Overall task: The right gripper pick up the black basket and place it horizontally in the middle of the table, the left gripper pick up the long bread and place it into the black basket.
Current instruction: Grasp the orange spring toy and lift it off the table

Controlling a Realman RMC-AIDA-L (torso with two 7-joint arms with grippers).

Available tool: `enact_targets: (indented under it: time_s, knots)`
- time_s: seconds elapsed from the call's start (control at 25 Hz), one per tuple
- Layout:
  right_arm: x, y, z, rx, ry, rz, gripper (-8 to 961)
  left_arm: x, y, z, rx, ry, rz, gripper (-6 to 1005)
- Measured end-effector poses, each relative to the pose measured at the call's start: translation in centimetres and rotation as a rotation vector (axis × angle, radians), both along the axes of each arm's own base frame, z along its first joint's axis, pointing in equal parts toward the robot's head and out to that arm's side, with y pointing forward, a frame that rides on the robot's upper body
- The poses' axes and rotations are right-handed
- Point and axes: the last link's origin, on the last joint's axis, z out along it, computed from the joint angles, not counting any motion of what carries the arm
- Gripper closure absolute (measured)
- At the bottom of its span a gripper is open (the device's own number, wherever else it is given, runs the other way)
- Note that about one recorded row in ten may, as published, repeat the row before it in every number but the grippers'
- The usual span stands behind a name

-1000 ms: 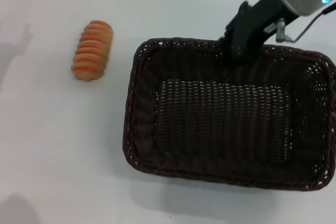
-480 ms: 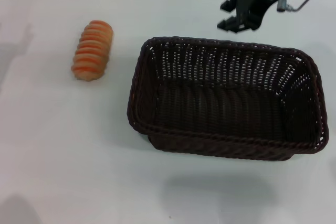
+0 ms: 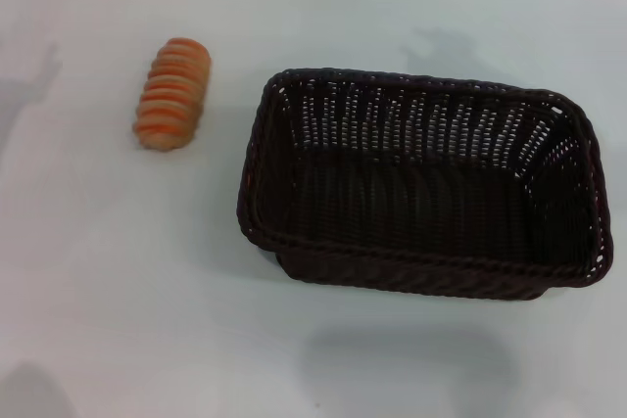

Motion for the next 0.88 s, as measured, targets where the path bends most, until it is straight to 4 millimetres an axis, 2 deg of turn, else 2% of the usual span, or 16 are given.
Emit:
enact_targets:
  time_s: [0.12,0.2,0.24,0.32,0.36,0.48,0.52,0.56,0.68,0.72,0.76,0.88]
  knots:
    - [1.8,-0.9,0.4,0.157,0.113,0.019,619,0.0,0.0,0.2,0.002,0.006,-0.003,279]
    - [2.1,-1.2,0.5,0.193,0.133,0.025,619,0.0,0.0,0.2,0.000,0.008,-0.004,280]
    - [3.0,-1.9,0.8,0.304,0.175,0.050,619,0.0,0.0,0.2,0.001,0.009,-0.004,280]
    - [3.4,-2.2,1.0,0.354,0.189,0.066,619,0.0,0.0,0.3,0.000,0.008,-0.005,281]
    - [4.3,-2.9,1.2,0.428,0.227,0.085,619,0.0,0.0,0.3,-0.001,0.007,-0.006,282]
    - [5.2,-3.4,1.5,0.484,0.280,0.098,620,0.0,-0.1,0.4,-0.005,0.004,-0.010,283]
    - [6.8,-3.8,1.7,0.536,0.333,0.092,620,0.0,-0.1,0.5,-0.006,0.003,-0.011,283]
    - [6.8,-3.8,1.7,0.536,0.333,0.092,620,0.1,-0.1,0.5,-0.008,0.003,-0.013,284]
    - [9.2,-4.4,1.8,0.608,0.408,0.089,620,0.1,-0.1,0.3,-0.018,0.000,-0.017,285]
    - [11.0,-4.7,1.7,0.650,0.449,0.088,620,0.1,-0.1,0.3,-0.023,0.000,-0.021,285]
    - [11.0,-4.7,1.7,0.650,0.449,0.088,620,0.1,-0.1,0.3,-0.023,0.000,-0.021,286]
    - [13.7,-5.2,1.3,0.707,0.517,0.063,620,0.4,0.0,0.2,-0.042,-0.010,-0.035,287]
